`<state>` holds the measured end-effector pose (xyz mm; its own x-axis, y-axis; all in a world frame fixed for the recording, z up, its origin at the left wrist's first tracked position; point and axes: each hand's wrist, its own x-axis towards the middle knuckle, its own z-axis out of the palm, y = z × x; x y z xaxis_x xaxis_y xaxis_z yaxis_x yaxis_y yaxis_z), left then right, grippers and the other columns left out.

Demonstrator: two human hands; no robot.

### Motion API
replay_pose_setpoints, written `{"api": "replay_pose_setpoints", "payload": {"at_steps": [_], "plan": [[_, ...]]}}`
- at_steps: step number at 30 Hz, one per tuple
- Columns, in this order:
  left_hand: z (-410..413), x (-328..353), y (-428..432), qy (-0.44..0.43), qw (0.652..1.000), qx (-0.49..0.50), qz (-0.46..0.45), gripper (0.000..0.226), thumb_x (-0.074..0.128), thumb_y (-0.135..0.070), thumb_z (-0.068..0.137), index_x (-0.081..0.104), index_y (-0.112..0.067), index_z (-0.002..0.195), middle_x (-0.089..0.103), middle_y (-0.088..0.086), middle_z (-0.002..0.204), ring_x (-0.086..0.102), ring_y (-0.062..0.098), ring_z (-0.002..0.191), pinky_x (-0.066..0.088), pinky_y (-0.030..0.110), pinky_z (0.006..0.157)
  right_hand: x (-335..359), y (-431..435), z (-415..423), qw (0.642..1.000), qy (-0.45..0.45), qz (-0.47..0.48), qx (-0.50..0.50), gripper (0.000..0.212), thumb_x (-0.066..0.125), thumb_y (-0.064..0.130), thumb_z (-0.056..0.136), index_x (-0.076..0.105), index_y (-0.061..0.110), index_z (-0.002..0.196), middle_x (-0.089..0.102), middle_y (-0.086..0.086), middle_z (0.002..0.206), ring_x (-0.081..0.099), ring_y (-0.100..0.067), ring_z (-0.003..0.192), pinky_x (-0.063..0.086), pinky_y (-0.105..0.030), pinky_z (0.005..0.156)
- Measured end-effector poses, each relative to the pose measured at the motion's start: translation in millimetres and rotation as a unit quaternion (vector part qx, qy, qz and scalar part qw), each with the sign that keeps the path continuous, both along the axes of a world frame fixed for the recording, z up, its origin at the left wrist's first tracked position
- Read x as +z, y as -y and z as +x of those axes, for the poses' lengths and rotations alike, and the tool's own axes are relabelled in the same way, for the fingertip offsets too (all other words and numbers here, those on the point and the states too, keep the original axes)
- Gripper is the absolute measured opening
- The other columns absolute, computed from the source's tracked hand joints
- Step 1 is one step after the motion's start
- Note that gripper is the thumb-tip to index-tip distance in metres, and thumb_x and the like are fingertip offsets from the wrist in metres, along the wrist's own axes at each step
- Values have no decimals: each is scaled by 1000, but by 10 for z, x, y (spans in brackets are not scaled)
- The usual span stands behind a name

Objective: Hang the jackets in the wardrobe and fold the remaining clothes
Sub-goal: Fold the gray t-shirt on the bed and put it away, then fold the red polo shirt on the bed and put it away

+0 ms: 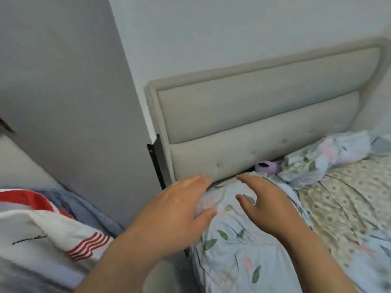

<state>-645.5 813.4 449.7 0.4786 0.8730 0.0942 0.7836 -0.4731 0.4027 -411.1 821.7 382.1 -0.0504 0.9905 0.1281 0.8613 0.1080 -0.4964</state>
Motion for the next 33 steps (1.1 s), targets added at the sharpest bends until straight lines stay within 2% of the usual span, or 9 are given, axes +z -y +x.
{"api": "replay_pose_setpoints", "payload": {"at_steps": [2, 9, 14, 18, 20, 23, 26, 30, 33], "plan": [[214, -50, -219, -3, 999, -40, -4, 60, 47, -56, 95, 25, -42, 149, 28, -25, 152, 22, -5, 133, 16, 10, 97, -32, -19, 207, 999, 7, -7, -39, 50, 63, 35, 92, 52, 26, 140, 59, 8, 135, 54, -13, 123, 41, -25, 97], [705, -259, -952, -23, 993, -106, -35, 68, 46, -56, 95, 19, -36, 154, 20, -19, 159, 19, 1, 143, 5, 9, 104, 28, 7, 772, 989, 33, -31, -141, 53, 59, 39, 94, 45, 29, 145, 53, 12, 141, 49, -11, 128, 36, -23, 97], [971, -335, -1226, -29, 984, -164, -60, 58, 54, -50, 94, 38, -35, 147, 39, -16, 151, 36, 3, 135, 20, 9, 95, 67, 247, 1067, 972, 30, -40, -230, 51, 60, 37, 94, 47, 31, 143, 55, 13, 139, 50, -11, 125, 34, -19, 93], [1172, -428, -1367, -48, 977, -202, -48, 61, 54, -51, 93, 38, -32, 148, 37, -15, 153, 34, 5, 139, 19, 11, 103, 21, 497, 1154, 952, 24, -41, -303, 52, 61, 38, 93, 48, 32, 142, 54, 13, 140, 48, -11, 128, 33, -19, 93], [1278, -436, -1390, -61, 970, -230, -41, 60, 53, -52, 93, 40, -31, 147, 40, -14, 152, 38, 7, 137, 25, 18, 108, 29, 632, 1129, 942, 25, -52, -331, 52, 59, 40, 94, 46, 32, 144, 52, 12, 141, 47, -11, 130, 35, -22, 97], [1430, -451, -1400, -83, 954, -286, -20, 55, 51, -51, 94, 42, -31, 145, 45, -14, 148, 44, 9, 132, 34, 24, 104, 80, 854, 1068, 922, 36, -81, -378, 54, 56, 41, 95, 41, 32, 146, 48, 11, 146, 44, -12, 133, 36, -27, 103], [1552, -508, -1378, -74, 943, -324, -19, 54, 53, -49, 94, 43, -32, 144, 44, -16, 148, 43, 8, 133, 35, 25, 103, 130, 1114, 986, 899, 48, -102, -423, 55, 56, 41, 95, 41, 32, 147, 47, 12, 147, 43, -12, 135, 37, -29, 104], [1696, -580, -1303, -54, 925, -373, -35, 49, 54, -47, 94, 46, -34, 140, 47, -18, 144, 45, 6, 130, 36, 21, 93, 160, 1450, 816, 869, 49, -122, -476, 55, 59, 38, 94, 43, 29, 147, 50, 8, 145, 46, -13, 132, 39, -29, 103], [1828, -606, -1210, -56, 910, -409, -45, 52, 55, -46, 94, 44, -33, 144, 44, -17, 148, 41, 5, 135, 32, 20, 101, 157, 1715, 696, 850, 51, -124, -509, 56, 59, 39, 94, 43, 29, 147, 49, 9, 145, 46, -13, 132, 39, -28, 103]]}}
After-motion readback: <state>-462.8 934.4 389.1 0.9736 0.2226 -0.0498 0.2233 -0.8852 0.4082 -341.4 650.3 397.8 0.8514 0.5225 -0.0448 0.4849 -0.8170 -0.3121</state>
